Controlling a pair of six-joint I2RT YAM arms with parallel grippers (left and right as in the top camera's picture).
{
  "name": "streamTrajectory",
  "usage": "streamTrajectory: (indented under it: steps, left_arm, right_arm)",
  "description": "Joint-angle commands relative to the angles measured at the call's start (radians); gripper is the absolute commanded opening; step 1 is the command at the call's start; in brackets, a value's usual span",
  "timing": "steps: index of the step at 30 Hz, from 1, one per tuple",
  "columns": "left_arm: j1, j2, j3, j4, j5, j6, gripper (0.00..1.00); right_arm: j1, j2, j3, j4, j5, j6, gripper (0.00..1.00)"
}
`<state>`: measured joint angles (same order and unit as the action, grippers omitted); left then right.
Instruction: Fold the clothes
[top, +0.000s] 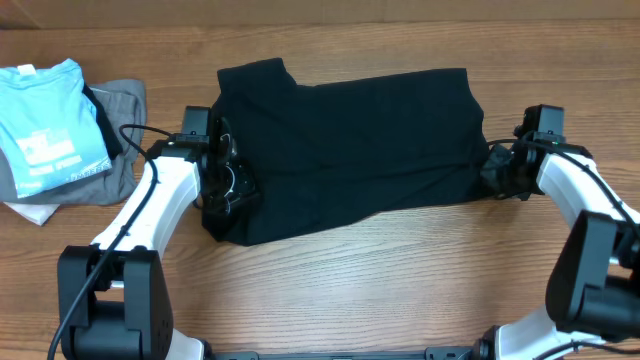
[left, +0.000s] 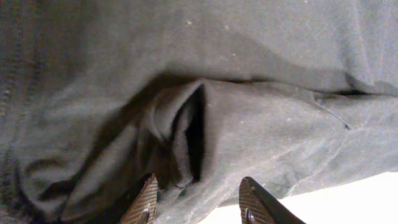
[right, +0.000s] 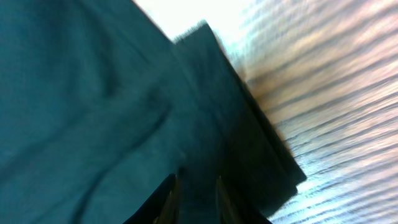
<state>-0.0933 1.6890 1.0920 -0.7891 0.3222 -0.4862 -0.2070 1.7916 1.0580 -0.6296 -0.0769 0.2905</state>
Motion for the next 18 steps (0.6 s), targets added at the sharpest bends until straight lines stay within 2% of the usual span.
streamTrajectory:
  steps: [1, 3, 6, 12, 18]
  left_arm:
    - [-0.021, 0.006, 0.007, 0.005, 0.004, 0.023, 0.47]
    - [-0.029, 0.006, 0.007, 0.003, 0.004, 0.028, 0.45]
    - [-0.029, 0.006, 0.007, 0.005, 0.004, 0.042, 0.34]
    - [-0.023, -0.003, 0.045, -0.011, 0.004, 0.042, 0.34]
    - [-0.025, -0.005, 0.098, -0.106, -0.013, 0.046, 0.31]
  right_arm:
    - [0.004, 0.023, -0.011, 0.000, 0.009, 0.001, 0.24]
    - [0.004, 0.023, -0.011, 0.001, 0.009, 0.001, 0.24]
    - [0.004, 0.023, -0.011, 0.000, 0.009, 0.001, 0.24]
    - [0.004, 0.023, -0.011, 0.000, 0.009, 0.001, 0.24]
    - [0.004, 0.023, -0.011, -0.006, 0.009, 0.001, 0.24]
